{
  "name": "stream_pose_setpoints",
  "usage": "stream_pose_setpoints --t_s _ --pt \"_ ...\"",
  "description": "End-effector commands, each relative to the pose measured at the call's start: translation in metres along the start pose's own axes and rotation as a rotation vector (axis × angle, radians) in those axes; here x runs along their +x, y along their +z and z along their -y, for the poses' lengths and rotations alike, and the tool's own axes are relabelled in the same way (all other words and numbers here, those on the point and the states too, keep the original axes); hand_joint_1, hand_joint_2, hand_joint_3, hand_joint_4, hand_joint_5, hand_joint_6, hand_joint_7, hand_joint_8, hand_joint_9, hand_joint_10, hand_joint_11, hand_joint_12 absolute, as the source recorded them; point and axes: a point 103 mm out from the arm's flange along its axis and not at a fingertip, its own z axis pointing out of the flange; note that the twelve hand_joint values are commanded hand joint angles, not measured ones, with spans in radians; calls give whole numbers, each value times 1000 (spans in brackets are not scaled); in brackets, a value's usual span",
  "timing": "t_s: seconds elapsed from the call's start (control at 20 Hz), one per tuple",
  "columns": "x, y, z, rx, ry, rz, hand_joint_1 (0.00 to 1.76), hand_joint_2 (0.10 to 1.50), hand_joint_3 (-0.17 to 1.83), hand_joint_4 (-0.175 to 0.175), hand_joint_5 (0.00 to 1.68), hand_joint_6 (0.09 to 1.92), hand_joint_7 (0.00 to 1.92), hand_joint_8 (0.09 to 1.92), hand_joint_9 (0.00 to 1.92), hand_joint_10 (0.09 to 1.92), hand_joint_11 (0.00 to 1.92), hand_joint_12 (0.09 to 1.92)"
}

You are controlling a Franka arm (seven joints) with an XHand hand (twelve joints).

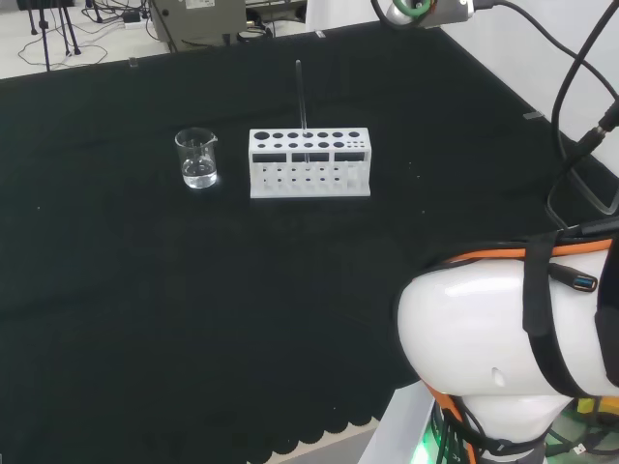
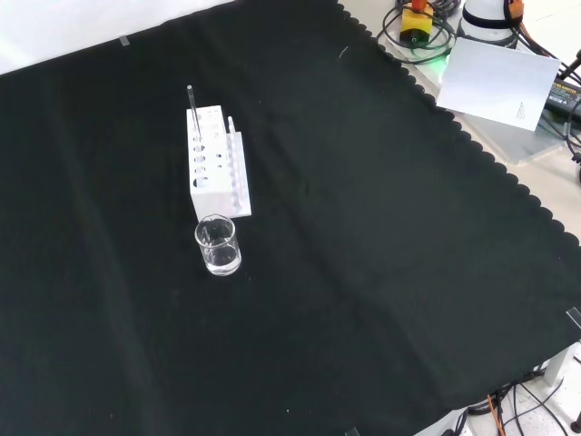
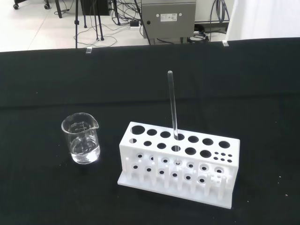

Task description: Take the glass rod from the white test tube rack.

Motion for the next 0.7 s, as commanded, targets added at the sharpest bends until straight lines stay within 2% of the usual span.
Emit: stream_pose_setpoints --t_s 0.05,0.1,0.2,0.35,0.4,0.7 --pt "2 0 -1 -7 5 19 584 798 605 -127 36 87 0 622 43 803 0 1270" --pt "3 -1 -2 -17 -13 8 583 818 567 -128 34 87 0 642 30 832 0 1291" --pt "15 1 -7 -9 -11 31 582 840 525 -128 35 87 0 688 23 864 0 1312" --pt "14 0 -9 -11 -9 32 582 851 504 -128 39 87 0 741 27 881 0 1324" --pt "11 -1 -9 -26 -27 19 581 853 499 -128 42 87 0 766 37 885 0 1335" --pt "7 1 -27 -27 -41 13 578 860 494 -133 83 87 61 868 233 907 0 1472"
